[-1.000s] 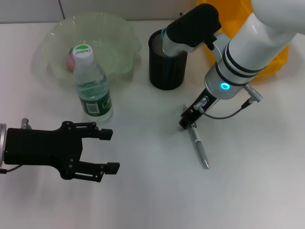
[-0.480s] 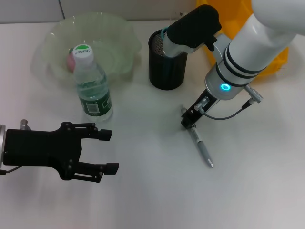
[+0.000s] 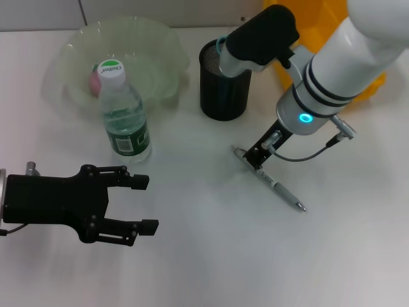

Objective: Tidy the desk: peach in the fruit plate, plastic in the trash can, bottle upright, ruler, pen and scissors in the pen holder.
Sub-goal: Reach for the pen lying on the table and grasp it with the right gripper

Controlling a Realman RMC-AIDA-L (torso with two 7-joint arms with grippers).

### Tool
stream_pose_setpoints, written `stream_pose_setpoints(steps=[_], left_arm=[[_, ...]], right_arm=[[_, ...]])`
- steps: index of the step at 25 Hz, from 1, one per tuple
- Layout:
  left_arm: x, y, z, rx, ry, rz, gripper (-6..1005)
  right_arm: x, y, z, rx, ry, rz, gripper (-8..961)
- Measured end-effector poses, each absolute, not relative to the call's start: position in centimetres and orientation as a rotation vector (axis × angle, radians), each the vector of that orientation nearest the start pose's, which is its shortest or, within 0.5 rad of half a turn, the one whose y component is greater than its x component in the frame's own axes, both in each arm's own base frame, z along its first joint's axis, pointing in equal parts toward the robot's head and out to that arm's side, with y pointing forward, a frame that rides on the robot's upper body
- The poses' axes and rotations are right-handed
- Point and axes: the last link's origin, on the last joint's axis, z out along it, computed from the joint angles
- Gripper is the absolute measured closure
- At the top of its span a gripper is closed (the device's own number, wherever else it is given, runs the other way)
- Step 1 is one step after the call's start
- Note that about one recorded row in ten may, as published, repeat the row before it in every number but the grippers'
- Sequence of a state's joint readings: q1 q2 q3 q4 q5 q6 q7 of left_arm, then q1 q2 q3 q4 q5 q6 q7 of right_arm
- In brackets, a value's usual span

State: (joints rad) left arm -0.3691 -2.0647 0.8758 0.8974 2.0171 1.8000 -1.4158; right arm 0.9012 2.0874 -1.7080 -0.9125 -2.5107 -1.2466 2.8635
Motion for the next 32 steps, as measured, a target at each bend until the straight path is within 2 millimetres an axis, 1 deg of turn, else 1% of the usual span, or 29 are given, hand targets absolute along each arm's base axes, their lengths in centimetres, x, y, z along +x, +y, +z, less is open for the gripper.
stream_pose_setpoints(steps=[4,6,7,8,12,21,24,29,32], left_arm=[[-26.9,27.3,1.6,-3.000,-0.493,-0.572,153],[-26.9,27.3,1.6,-3.000,-0.493,-0.572,153],[-26.9,27.3,1.6,-3.001,-0.493,-0.572,153],[-26.9,27.3,1.6,-3.001,-0.493,-0.572,153],[-26.8,27.3,1.6,-3.002,-0.492,-0.573,153],[-26.8,27.4,1.5,-3.004,-0.488,-0.573,153],[-26.7,27.4,1.5,-3.005,-0.484,-0.573,153],[-26.7,27.5,1.5,-3.003,-0.484,-0.569,153],[-26.7,27.5,1.5,-3.002,-0.484,-0.568,153]], right_arm=[[14.2,37.3,-8.4,-2.574,0.952,-0.570,955],[14.0,37.2,-8.2,-2.581,0.944,-0.567,941],[13.7,37.0,-7.6,-2.586,0.938,-0.571,935],[13.7,37.0,-7.6,-2.586,0.938,-0.571,928],[13.2,36.6,-6.3,-2.571,0.945,-0.626,900],[13.8,36.4,-6.3,-2.560,0.987,-0.679,839],[14.3,36.4,-6.5,-2.555,1.000,-0.698,656],[14.7,36.5,-6.9,-2.551,1.014,-0.699,542],[14.8,36.5,-7.0,-2.551,1.020,-0.697,543]])
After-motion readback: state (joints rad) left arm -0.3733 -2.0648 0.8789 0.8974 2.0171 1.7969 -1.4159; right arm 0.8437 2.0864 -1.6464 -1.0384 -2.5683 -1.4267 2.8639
